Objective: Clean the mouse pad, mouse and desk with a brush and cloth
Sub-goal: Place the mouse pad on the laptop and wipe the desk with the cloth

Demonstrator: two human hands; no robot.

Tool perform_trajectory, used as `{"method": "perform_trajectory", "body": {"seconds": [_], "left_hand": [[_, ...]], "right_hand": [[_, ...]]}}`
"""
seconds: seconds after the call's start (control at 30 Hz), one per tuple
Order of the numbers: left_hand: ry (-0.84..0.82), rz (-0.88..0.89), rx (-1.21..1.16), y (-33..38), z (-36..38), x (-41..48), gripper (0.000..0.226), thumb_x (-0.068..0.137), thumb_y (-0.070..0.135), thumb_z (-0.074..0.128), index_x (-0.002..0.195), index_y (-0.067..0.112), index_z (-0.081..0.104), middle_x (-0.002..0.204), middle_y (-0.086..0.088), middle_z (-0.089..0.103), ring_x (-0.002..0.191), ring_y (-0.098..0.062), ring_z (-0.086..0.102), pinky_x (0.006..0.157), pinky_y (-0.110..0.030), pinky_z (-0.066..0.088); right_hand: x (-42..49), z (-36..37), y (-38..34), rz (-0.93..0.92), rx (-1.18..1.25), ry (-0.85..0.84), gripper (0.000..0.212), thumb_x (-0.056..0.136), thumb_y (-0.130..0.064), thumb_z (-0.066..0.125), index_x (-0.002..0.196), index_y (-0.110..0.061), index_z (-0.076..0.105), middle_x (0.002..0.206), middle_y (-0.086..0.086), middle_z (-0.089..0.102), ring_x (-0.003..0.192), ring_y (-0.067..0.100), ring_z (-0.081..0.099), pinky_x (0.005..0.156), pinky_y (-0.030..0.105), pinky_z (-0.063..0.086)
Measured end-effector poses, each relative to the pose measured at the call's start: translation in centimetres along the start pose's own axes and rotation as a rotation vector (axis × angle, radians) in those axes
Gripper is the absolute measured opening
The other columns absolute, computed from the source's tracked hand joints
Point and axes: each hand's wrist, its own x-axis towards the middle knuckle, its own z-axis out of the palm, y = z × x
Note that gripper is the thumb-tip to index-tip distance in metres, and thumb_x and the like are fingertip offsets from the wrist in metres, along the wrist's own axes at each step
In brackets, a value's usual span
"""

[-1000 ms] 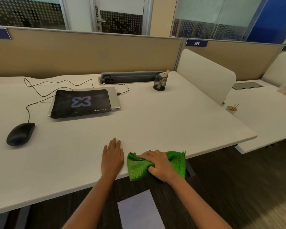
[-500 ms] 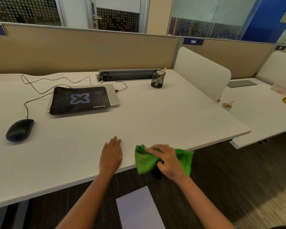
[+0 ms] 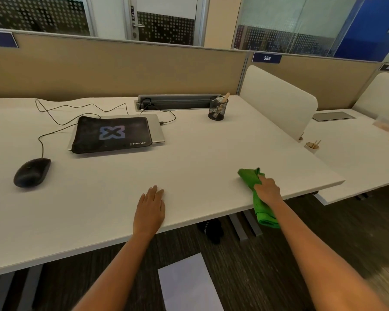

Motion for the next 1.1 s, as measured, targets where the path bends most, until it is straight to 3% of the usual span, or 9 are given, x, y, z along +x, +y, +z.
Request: {"method": "perform_trajectory", "body": {"seconds": [0.17, 0.4, 0.57, 0.7, 0.9, 1.1], "left_hand": [[-0.003, -0.008, -0.003, 0.1, 0.1, 0.0, 0.044, 0.102, 0.019, 0.026, 0.146, 0.012, 0.028, 0.158, -0.008, 0.017, 0.146, -0.019, 0.015, 0.120, -0.031, 0.008], [-0.005, -0.014, -0.009, 0.2, 0.0, 0.1, 0.044, 0.102, 0.019, 0.026, 0.145, 0.012, 0.028, 0.158, -0.008, 0.018, 0.146, -0.019, 0.016, 0.119, -0.031, 0.008], [-0.002, -0.002, -0.037, 0.1, -0.2, 0.2, 0.043, 0.101, 0.014, 0.030, 0.144, 0.009, 0.032, 0.156, -0.010, 0.022, 0.145, -0.020, 0.021, 0.119, -0.032, 0.012], [0.010, 0.003, -0.035, 0.1, -0.2, 0.2, 0.043, 0.100, 0.014, 0.031, 0.143, 0.009, 0.034, 0.155, -0.010, 0.024, 0.143, -0.019, 0.025, 0.118, -0.032, 0.013], [0.054, -0.004, -0.005, 0.2, -0.1, 0.0, 0.043, 0.100, 0.014, 0.030, 0.143, 0.009, 0.034, 0.154, -0.009, 0.028, 0.142, -0.018, 0.026, 0.118, -0.034, 0.013], [0.056, -0.013, 0.004, 0.3, -0.1, -0.1, 0.043, 0.100, 0.014, 0.030, 0.143, 0.010, 0.034, 0.153, -0.008, 0.030, 0.143, -0.019, 0.025, 0.119, -0.035, 0.012]], "right_hand": [[-1.8, 2.4, -1.3, -0.045, -0.033, 0.039, 0.051, 0.095, -0.022, 0.037, 0.145, -0.020, 0.025, 0.145, 0.013, 0.029, 0.125, 0.038, 0.031, 0.104, 0.045, 0.032], [-6.7, 7.3, -5.1, -0.331, 0.030, 0.005, 0.051, 0.091, -0.022, 0.043, 0.141, -0.020, 0.035, 0.141, 0.010, 0.037, 0.121, 0.033, 0.035, 0.101, 0.042, 0.038], [-9.6, 8.7, -5.3, -0.482, 0.070, -0.030, 0.050, 0.080, -0.020, 0.054, 0.130, -0.023, 0.048, 0.129, 0.002, 0.046, 0.111, 0.024, 0.039, 0.091, 0.034, 0.044], [-10.6, 8.6, -4.3, -0.582, 0.077, -0.048, 0.049, 0.074, -0.016, 0.058, 0.122, -0.025, 0.053, 0.121, -0.001, 0.049, 0.108, 0.022, 0.040, 0.090, 0.038, 0.043], [-11.0, 8.1, -3.0, -0.751, -0.034, -0.053, 0.048, 0.074, -0.015, 0.057, 0.121, -0.024, 0.054, 0.121, -0.003, 0.050, 0.108, 0.020, 0.042, 0.090, 0.034, 0.041], [-10.9, 6.9, -1.2, -0.878, -0.179, -0.103, 0.049, 0.072, -0.015, 0.057, 0.120, -0.021, 0.056, 0.126, 0.001, 0.050, 0.112, 0.021, 0.043, 0.094, 0.038, 0.040]]}}
